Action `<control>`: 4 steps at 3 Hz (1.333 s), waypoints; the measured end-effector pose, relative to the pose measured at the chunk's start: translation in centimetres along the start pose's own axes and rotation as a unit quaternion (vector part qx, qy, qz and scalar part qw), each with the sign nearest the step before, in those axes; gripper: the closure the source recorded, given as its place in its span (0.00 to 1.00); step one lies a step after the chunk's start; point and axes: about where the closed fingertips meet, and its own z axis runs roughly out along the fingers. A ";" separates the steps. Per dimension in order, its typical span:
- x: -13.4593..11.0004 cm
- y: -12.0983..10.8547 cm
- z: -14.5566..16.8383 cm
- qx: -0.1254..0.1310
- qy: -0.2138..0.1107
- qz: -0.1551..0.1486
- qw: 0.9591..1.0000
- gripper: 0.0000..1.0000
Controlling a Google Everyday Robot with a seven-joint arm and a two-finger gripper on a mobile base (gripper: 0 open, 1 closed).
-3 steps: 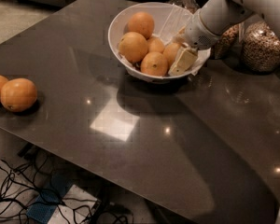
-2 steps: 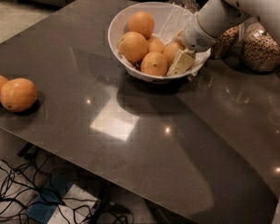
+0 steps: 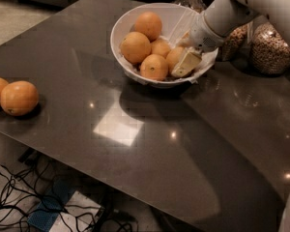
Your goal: Pick orange from white bowl
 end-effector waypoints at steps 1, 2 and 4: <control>0.0 0.0 0.0 0.000 0.000 0.000 1.000 0.76; -0.1 0.0 -0.2 0.000 0.000 0.000 1.000 0.98; -2.9 0.4 -3.3 0.000 -0.072 -0.017 0.997 1.00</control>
Offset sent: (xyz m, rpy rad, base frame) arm -0.0005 0.0001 0.0012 0.0018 -0.0026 0.0001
